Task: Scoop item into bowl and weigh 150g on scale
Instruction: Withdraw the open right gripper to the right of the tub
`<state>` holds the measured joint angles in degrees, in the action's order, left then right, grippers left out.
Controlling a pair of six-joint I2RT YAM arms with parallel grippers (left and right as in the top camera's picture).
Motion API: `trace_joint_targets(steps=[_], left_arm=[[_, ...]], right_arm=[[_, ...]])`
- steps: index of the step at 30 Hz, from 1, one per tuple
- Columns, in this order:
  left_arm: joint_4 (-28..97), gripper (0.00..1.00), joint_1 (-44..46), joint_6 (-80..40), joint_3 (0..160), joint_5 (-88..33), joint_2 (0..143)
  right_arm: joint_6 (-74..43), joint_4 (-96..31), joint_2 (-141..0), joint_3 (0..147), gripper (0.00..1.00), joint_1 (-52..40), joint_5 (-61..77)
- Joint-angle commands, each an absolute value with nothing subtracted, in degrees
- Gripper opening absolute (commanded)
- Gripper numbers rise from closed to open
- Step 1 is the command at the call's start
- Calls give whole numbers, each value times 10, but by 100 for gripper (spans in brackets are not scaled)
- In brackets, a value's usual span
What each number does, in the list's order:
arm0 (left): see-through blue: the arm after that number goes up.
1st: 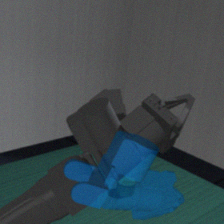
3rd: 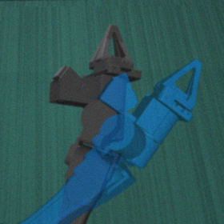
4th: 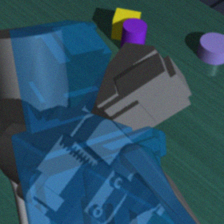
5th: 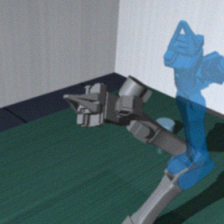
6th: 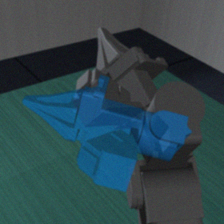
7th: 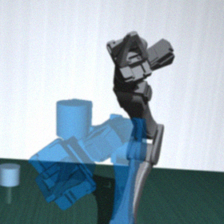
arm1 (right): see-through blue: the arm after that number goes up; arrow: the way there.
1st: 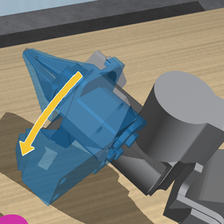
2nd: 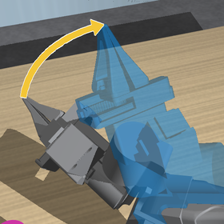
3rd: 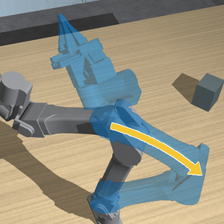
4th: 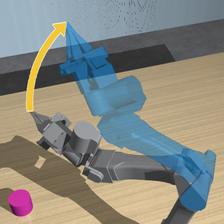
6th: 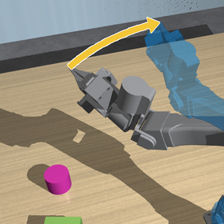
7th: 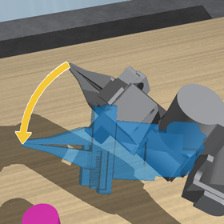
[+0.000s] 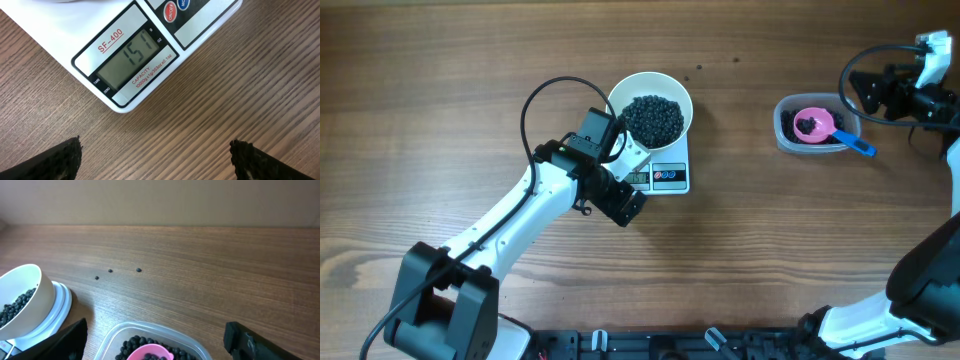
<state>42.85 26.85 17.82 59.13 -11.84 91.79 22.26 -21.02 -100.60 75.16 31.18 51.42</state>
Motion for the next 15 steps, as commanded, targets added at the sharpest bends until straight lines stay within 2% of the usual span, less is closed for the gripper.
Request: trace_joint_targets(steps=[1, 6, 12, 15], left_arm=[[428, 100, 269, 177, 588, -123, 912], [428, 100, 269, 177, 588, -123, 912], [428, 100, 269, 177, 588, -123, 912], [428, 100, 269, 177, 588, -123, 912]], right_arm=[[181, -209, -1007, 755, 100, 308, 546], [-38, -203, -1009, 755, 100, 299, 545], [-103, -232, -997, 775, 100, 343, 590], [-90, -373, -944, 796, 100, 385, 513]])
